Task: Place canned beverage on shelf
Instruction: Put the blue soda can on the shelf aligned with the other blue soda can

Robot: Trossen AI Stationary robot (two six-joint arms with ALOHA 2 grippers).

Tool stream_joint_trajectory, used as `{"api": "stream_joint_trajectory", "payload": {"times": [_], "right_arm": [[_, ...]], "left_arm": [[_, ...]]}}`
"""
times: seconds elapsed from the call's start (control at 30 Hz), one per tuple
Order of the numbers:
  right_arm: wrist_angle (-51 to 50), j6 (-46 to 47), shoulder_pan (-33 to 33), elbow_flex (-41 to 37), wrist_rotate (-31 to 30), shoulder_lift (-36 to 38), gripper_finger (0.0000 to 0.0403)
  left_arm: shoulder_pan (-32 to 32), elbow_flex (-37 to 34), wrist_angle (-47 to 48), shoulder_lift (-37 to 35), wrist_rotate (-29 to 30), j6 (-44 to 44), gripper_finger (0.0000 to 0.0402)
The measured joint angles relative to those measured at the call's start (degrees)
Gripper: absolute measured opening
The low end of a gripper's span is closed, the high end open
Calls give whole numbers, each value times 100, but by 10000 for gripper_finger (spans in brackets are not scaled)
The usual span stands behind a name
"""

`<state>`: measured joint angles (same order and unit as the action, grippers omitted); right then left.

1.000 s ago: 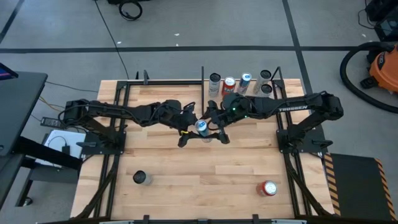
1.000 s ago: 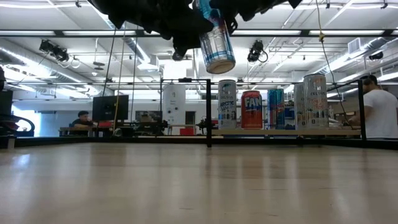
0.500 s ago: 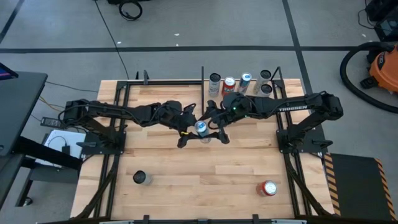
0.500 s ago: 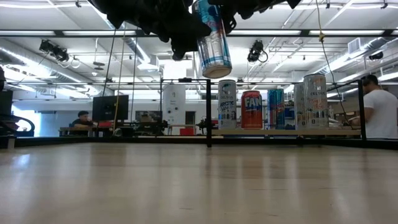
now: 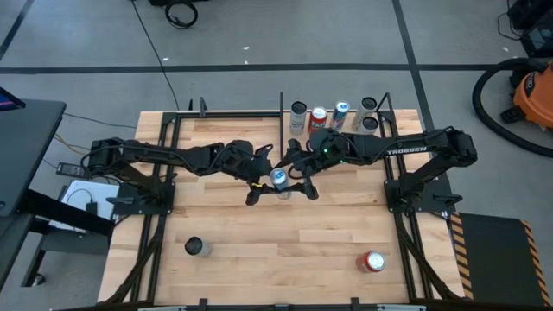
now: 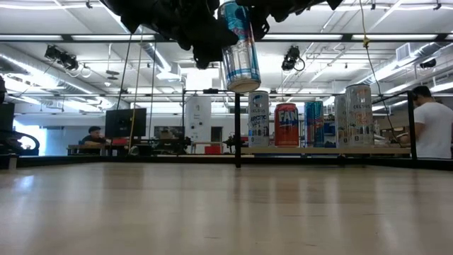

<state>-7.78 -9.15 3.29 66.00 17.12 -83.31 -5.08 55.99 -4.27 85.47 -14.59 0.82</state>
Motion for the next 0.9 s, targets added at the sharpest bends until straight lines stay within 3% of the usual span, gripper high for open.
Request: {"api": "stream_joint_trajectory", "payload": {"times": [0.4,0.73,0.9], "right_arm": [[-161,4,-28,0,-11,0,344],[-141,-12,-46,0,-58,-4,240],[-136,76,-53,0,-59,-4,237]], "left_arm": [[2,0,6,0,-9,-4,215],[9,0,37,0,-28,9,215],[10,0,-6,0,-32,-8,217]]}}
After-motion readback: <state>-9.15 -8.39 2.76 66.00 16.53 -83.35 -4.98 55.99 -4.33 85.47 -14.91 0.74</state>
